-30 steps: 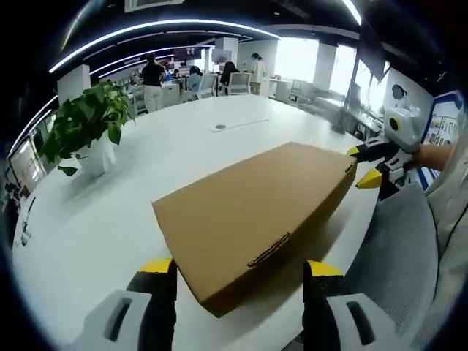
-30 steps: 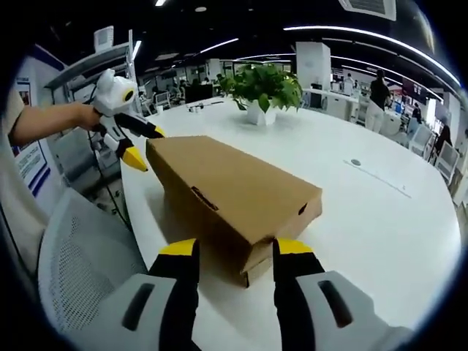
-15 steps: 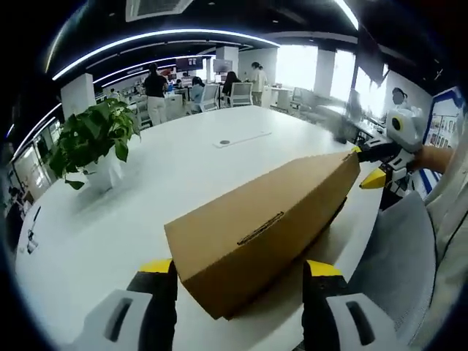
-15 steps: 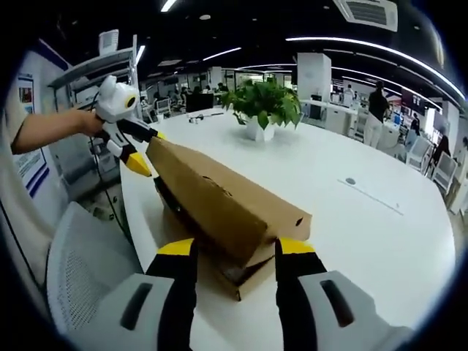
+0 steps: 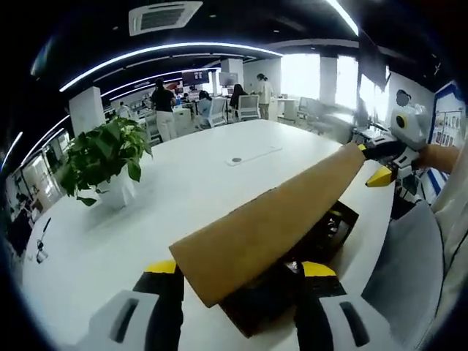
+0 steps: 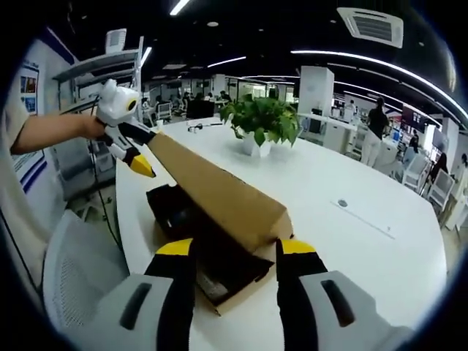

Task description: Operate the shoe box by opening the lid, removing the specified soft item, and placing it in the target area until the item is outside and the box remains undamaged.

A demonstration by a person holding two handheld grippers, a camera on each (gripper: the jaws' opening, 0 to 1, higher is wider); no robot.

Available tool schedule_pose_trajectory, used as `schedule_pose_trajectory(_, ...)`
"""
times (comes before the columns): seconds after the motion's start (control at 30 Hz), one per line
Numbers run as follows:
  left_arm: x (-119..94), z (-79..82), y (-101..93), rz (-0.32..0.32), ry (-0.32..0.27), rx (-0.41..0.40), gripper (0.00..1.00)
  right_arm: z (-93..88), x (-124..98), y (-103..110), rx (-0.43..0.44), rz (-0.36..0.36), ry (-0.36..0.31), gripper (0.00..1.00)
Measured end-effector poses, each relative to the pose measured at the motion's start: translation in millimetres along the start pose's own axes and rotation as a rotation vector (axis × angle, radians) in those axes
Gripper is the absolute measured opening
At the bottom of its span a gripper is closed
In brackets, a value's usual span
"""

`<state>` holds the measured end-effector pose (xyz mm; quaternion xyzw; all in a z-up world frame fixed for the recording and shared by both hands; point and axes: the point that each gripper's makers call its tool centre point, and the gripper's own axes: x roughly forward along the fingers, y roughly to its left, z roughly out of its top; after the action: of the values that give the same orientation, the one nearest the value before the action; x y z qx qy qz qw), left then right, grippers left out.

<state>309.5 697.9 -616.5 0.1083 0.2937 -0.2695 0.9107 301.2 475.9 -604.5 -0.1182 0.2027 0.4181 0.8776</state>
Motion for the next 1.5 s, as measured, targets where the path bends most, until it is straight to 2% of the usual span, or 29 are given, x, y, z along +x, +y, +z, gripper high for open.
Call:
schedule_pose_trajectory(0.1,1,7.4,6.0,0.016,-0.023,-0.041,0.56,5.8,3,-5,-0.013,-0.002,-0.005,0.40)
schedule_pose_trajectory(0.23,4,13.2,11.9,0.038,-0.034,-0.033,0.53,12.7,6,-11,-0.025,-0.004,-0.010,0.41)
schedule_pose_trajectory(0.47,8,22.4,31.0,0.110,-0.050,-0.033,0.38,20.9,11,-22,-0.042,-0.010,-0.018,0.40)
schedule_pose_trajectory(0.6,11,25.0,43.5,0.164,-0.039,0.028,0.28,25.0,14,-27,-0.053,-0.013,-0.020,0.40)
schedule_pose_trajectory(0.7,14,30.5,46.8,0.169,-0.050,-0.008,0.28,28.8,16,-33,-0.053,-0.016,-0.027,0.39)
schedule_pose_trajectory(1.2,29,43.9,66.4,0.199,-0.067,-0.013,0.24,41.1,30,-55,-0.061,-0.036,-0.025,0.35)
schedule_pose_trajectory(1.3,32,46.1,74.6,0.230,-0.061,-0.015,0.20,42.6,33,-60,-0.065,-0.043,-0.024,0.34)
schedule_pose_trajectory(1.4,32,47.0,85.2,0.280,-0.061,-0.038,0.10,44.2,35,-64,-0.057,-0.050,-0.026,0.33)
schedule_pose_trajectory(1.5,35,48.9,91.5,0.283,-0.067,-0.075,0.07,46.3,38,-69,-0.039,-0.060,-0.029,0.32)
